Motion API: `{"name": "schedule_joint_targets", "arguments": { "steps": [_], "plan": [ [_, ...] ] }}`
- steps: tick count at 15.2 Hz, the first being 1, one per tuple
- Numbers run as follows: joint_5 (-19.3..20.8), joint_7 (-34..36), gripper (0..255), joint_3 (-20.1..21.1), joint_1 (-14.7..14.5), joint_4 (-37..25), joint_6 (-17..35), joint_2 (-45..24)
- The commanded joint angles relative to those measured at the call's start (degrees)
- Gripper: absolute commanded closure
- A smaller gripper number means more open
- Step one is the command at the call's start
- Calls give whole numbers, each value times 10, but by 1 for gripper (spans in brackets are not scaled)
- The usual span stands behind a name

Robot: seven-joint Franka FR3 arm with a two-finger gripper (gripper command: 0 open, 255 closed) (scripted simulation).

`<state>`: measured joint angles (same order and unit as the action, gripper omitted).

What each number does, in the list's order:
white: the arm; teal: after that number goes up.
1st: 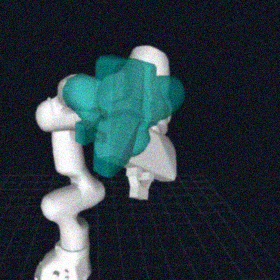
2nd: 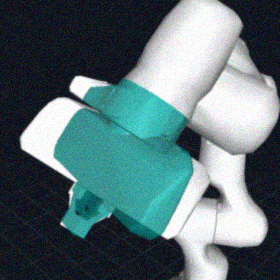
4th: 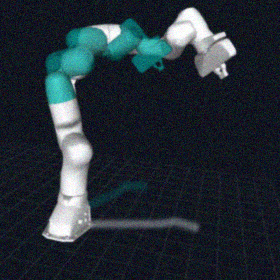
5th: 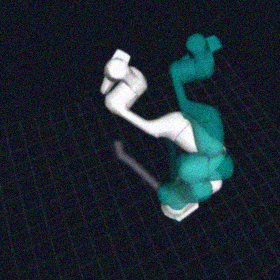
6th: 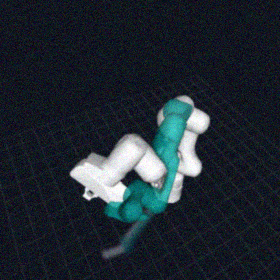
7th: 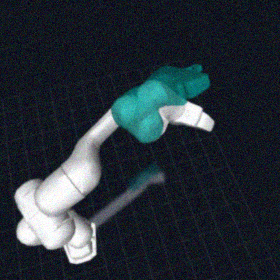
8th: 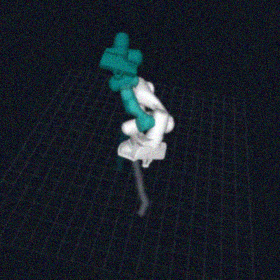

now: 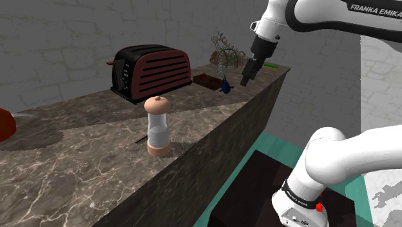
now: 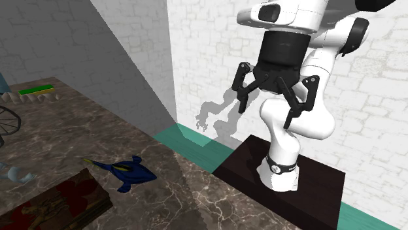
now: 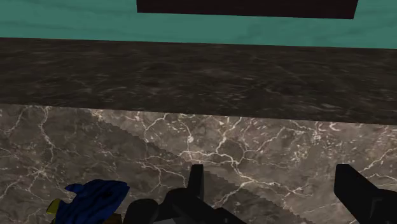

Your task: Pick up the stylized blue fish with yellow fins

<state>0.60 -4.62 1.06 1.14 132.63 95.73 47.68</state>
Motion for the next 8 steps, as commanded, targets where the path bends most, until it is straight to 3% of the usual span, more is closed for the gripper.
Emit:
{"name": "schedule_joint_targets", "arguments": {
  "steps": [1, 8],
  "plan": [
    [0, 0, 0, 0, 0, 0, 0, 0],
    [52, -137, 0, -88, 2, 10, 72, -64]
  ]
}}
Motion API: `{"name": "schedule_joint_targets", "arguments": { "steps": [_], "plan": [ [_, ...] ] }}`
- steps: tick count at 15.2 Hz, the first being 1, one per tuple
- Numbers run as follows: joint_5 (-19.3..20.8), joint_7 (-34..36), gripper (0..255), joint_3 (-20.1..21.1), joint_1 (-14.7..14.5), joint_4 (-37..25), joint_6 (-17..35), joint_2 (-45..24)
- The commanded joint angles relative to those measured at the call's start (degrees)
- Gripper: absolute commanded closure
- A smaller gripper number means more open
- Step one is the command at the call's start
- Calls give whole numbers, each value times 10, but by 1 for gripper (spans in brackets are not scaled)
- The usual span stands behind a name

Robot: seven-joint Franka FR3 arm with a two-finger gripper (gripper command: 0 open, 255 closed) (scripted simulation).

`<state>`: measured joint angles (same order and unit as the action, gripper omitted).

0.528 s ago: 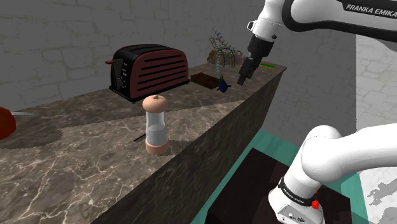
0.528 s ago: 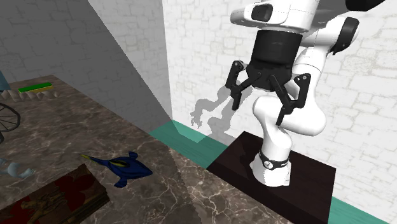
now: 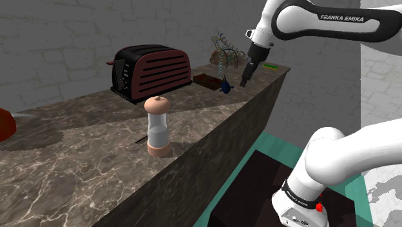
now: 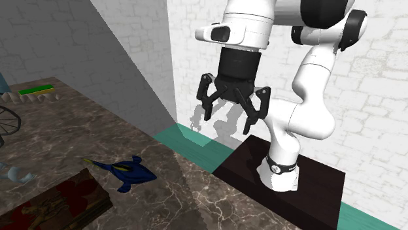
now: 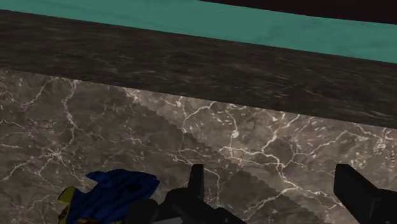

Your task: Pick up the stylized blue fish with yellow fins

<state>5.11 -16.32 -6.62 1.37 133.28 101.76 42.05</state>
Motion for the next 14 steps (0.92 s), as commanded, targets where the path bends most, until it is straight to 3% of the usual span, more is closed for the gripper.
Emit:
{"name": "schedule_joint_targets", "arguments": {
  "steps": [1, 8, 14],
  "plan": [
    [12, -39, 0, -24, -1, 2, 22, -20],
    [35, -175, 0, -108, -9, -39, 94, -130],
    [17, -298, 0, -176, -24, -109, 145, -250]
  ]
}}
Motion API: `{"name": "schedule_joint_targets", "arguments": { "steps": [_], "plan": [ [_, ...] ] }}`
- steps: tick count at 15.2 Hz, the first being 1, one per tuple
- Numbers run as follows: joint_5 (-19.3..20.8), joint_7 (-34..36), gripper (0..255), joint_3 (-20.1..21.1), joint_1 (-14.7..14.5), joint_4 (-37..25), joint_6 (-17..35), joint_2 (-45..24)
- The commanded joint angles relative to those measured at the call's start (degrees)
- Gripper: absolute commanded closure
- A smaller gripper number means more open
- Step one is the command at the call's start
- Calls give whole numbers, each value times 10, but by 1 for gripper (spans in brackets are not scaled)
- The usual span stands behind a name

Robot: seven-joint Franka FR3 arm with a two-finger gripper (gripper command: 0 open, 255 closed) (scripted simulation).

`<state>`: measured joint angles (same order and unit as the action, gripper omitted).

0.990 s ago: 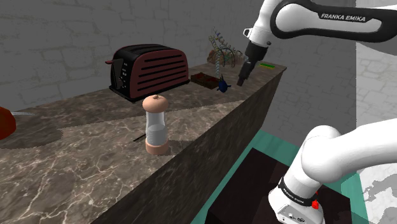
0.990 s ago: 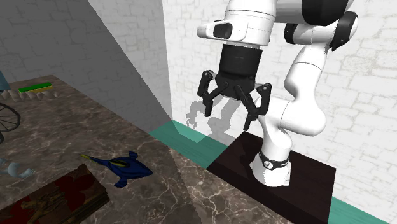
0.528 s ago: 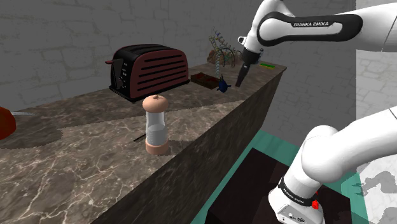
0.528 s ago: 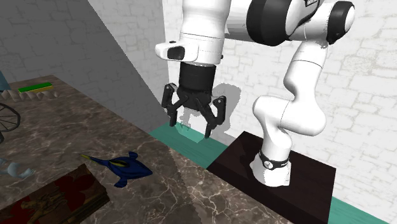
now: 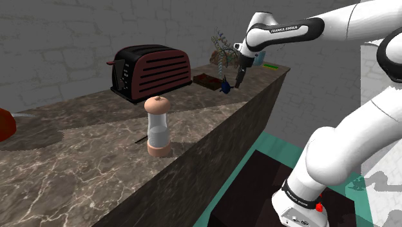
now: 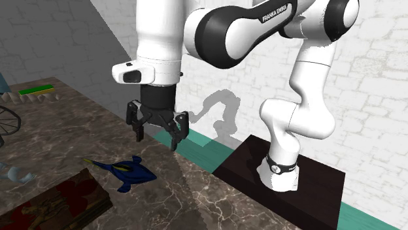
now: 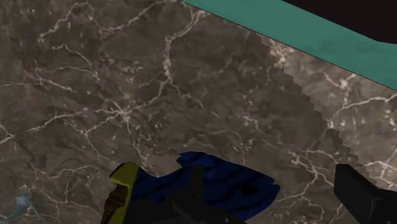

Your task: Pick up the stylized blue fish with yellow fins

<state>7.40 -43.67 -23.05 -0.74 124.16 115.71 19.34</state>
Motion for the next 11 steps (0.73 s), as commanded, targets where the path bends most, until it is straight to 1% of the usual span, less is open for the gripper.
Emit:
{"name": "schedule_joint_targets", "arguments": {
  "steps": [1, 4, 11],
  "plan": [
    [-13, -46, 0, -23, -5, -32, 12, -45],
    [-39, -108, 0, -48, -9, -76, 27, -108],
    [-45, -112, 0, -51, -8, -33, 81, -120]
  ]
}}
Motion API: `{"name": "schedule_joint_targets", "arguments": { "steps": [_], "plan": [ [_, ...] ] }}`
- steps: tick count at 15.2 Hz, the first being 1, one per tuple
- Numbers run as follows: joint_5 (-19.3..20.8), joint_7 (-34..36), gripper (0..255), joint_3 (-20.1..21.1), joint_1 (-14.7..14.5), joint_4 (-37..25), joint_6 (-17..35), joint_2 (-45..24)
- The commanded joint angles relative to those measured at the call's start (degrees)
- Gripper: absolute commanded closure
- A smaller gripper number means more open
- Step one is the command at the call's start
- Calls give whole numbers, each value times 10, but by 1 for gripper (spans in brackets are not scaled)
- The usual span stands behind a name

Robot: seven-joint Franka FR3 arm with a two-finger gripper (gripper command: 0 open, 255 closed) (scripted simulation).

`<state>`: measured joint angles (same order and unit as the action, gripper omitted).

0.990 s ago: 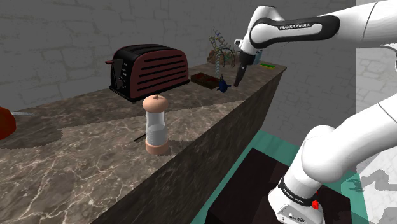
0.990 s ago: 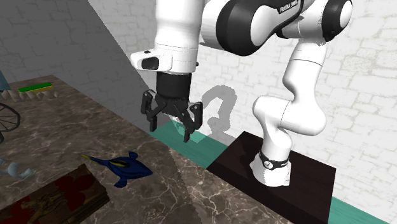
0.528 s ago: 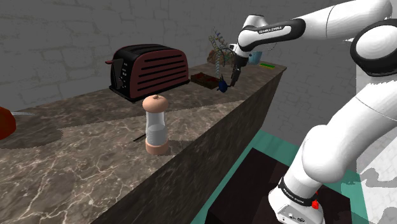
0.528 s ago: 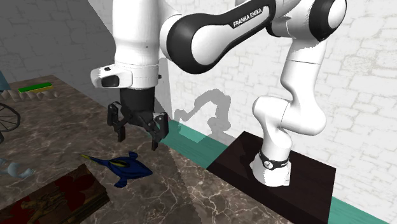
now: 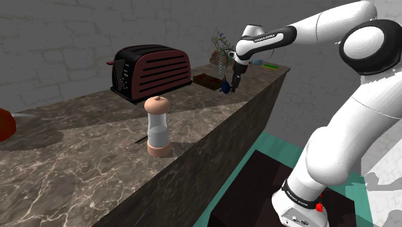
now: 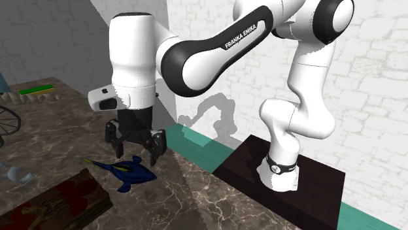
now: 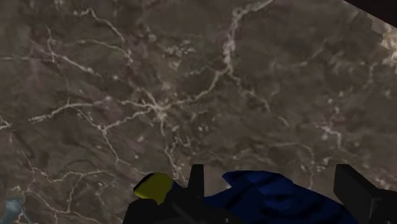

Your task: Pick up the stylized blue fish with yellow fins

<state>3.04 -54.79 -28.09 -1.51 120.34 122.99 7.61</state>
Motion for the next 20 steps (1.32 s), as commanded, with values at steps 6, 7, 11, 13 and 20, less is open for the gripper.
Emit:
{"name": "schedule_joint_targets", "arguments": {
  "steps": [6, 7, 11, 13, 20],
  "plan": [
    [-3, -3, 255, -1, 0, 8, 13, -5],
    [-3, -3, 255, -1, 0, 8, 13, -5],
    [-3, -3, 255, -2, 0, 8, 13, -5],
    [-1, -1, 255, 0, 0, 3, 5, -2],
    [4, 4, 255, 3, -1, -40, -49, 10]
  ]
}}
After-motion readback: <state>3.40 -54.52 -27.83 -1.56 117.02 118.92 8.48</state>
